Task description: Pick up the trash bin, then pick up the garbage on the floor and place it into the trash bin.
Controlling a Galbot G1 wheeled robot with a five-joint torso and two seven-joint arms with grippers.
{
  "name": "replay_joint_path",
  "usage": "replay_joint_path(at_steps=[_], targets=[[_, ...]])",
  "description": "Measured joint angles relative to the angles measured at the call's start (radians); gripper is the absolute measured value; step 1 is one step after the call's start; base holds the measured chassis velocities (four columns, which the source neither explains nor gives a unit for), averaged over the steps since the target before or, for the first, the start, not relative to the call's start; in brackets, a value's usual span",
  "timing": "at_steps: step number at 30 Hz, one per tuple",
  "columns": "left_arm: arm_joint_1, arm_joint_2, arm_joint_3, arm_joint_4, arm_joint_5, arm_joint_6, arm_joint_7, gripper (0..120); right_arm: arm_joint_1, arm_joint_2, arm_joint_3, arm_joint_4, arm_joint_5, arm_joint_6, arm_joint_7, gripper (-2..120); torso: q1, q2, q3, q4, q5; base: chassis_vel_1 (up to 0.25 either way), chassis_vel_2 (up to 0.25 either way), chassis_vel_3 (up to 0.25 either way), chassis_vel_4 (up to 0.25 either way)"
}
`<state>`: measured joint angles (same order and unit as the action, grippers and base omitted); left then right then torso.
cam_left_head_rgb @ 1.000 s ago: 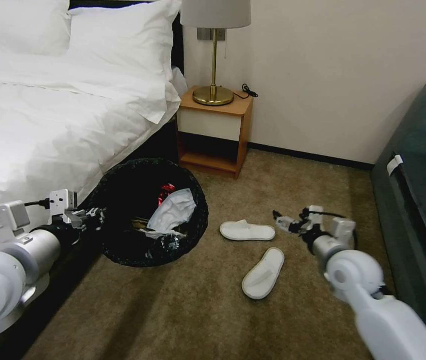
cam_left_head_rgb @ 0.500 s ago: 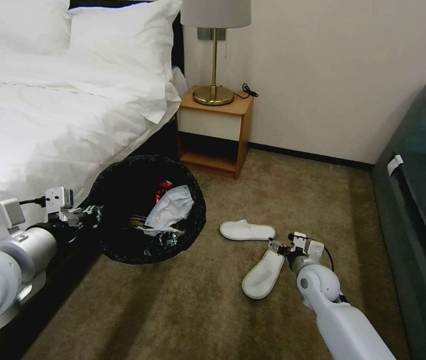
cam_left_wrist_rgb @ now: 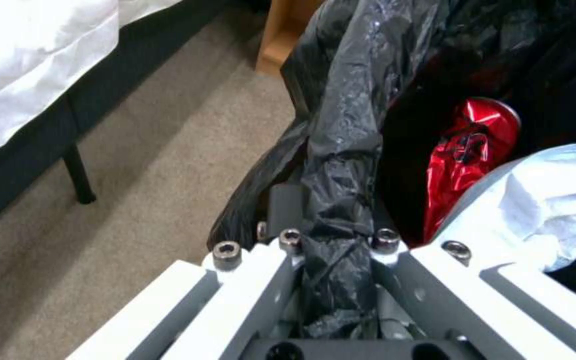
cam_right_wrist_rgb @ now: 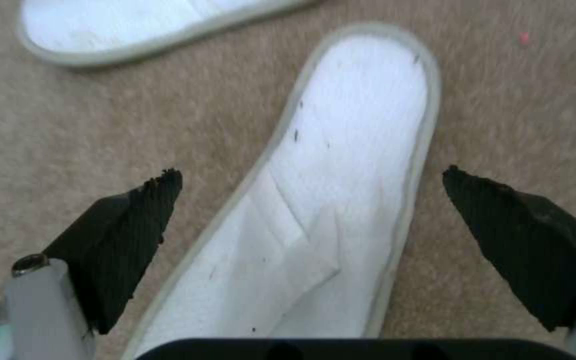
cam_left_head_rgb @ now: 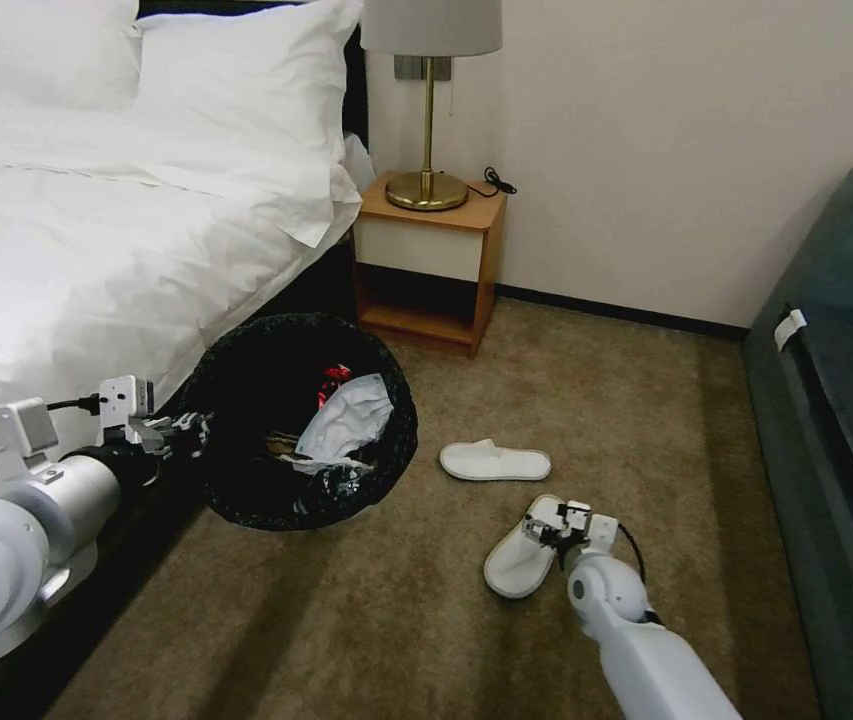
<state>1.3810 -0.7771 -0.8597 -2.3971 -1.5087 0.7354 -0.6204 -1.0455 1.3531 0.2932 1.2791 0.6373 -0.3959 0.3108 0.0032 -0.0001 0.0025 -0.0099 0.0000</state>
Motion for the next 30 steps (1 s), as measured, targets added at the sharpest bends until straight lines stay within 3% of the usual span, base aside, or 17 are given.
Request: replay_joint_path(at_steps=[9,23,30], targets=[[-0.003,0.000,0.003,0.013,0.005,0.000,0.012,2,0.027,0.043,0.017,-0.087,0.013,0.003,0.019,100,0.000,0.000,0.000,0.0000,-0.0001,0.000,0.000,0.000,0.000],[-0.016,-0.001,0.014,0.024,0.022,0.000,0.030,2,0.013,0.070,-0.016,-0.093,0.022,0.010,0.046,98,0.000,0.000,0.000,-0.0001,-0.0001,0.000,0.000,0.000,0.000],[-0.013,-0.004,0.014,0.030,0.031,0.000,0.036,2,0.013,0.077,-0.033,-0.112,0.004,0.015,0.045,71,0.000,0.000,0.000,-0.0002,-0.0003,0.000,0.000,0.000,0.000]])
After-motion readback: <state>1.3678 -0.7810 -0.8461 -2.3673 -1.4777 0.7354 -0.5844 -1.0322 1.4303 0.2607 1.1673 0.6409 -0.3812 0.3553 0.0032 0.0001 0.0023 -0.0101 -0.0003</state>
